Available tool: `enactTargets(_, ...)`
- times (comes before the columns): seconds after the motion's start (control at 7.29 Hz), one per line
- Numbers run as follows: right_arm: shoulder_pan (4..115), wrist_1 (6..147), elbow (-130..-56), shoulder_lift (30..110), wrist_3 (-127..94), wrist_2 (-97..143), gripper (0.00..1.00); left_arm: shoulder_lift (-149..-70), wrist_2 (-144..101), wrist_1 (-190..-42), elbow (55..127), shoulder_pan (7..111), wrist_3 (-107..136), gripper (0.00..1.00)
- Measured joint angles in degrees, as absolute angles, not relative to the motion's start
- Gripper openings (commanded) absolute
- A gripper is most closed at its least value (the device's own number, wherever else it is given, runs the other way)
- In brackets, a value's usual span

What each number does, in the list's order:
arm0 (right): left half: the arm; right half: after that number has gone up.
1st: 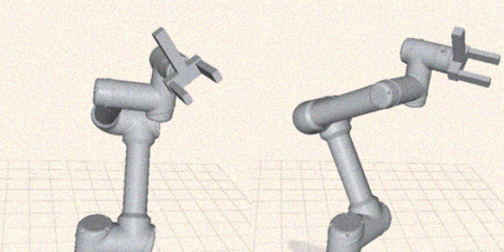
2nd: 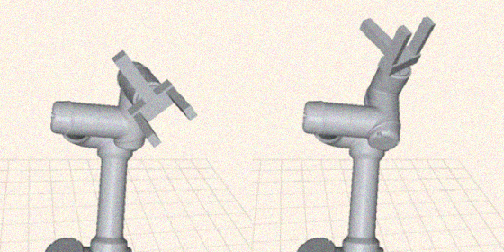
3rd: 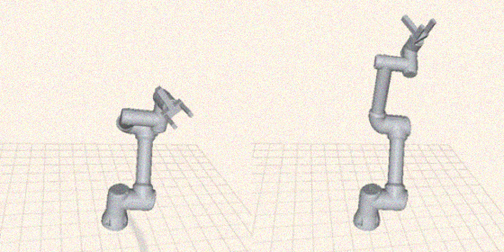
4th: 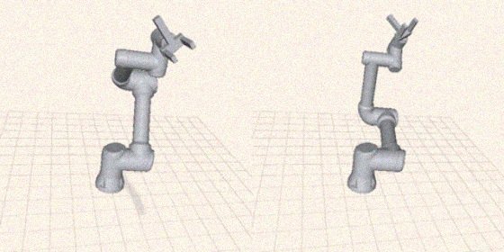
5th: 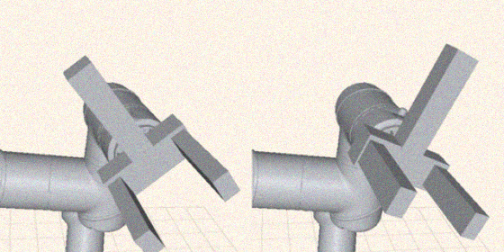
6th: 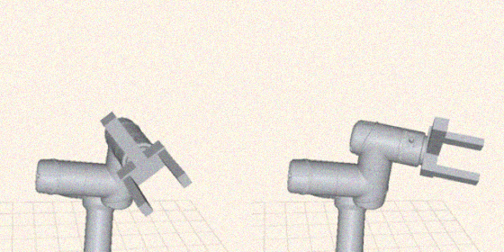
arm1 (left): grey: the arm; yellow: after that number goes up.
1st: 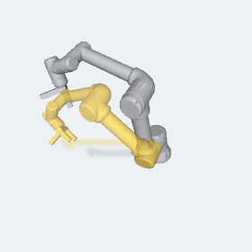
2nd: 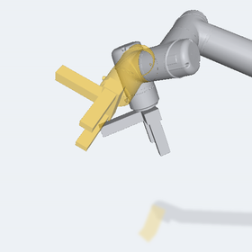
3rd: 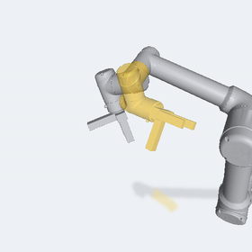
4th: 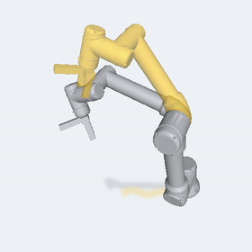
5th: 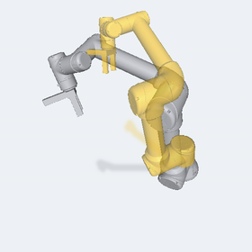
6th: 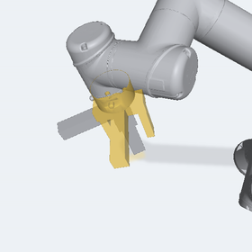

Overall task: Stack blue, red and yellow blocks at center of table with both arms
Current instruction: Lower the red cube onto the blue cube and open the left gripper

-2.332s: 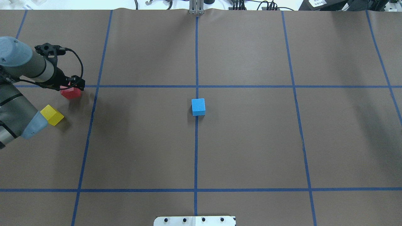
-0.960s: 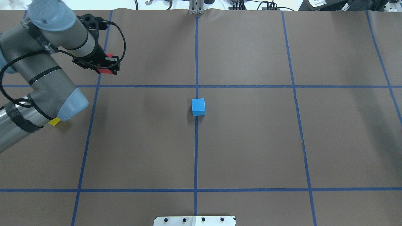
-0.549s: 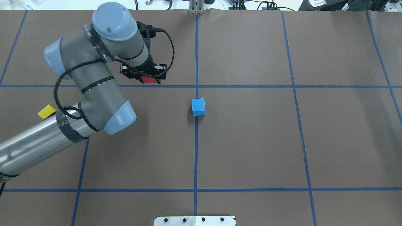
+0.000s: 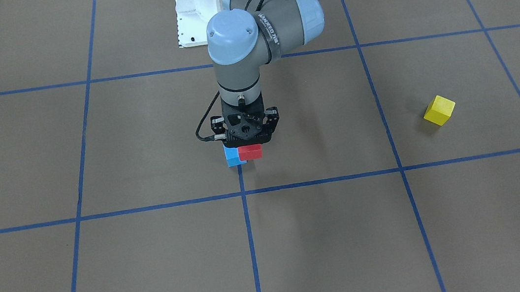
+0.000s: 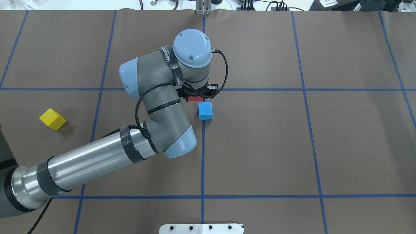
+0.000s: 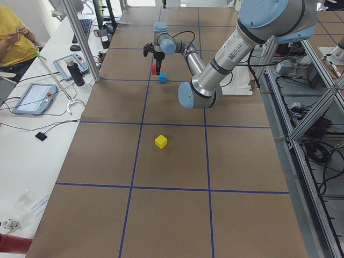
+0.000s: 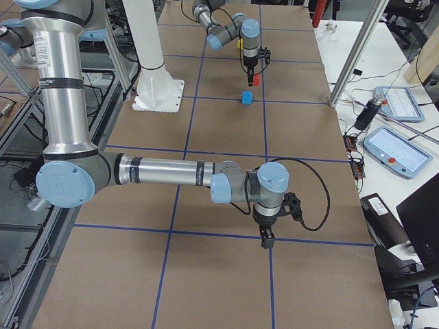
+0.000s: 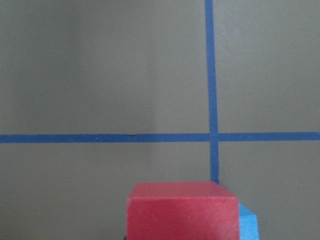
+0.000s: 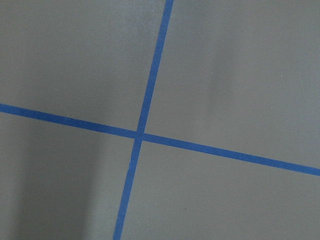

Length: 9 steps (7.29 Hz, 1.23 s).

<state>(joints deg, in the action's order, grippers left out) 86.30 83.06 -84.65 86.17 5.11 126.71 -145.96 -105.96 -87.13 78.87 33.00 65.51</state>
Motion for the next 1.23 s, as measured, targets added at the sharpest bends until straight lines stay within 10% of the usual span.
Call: enactTargets(1.23,86.22,83.08,-84.72,85.64,4.92,127.05,1.00,-147.32,-105.22,-87.73,75.94,29.97,66.09,0.36)
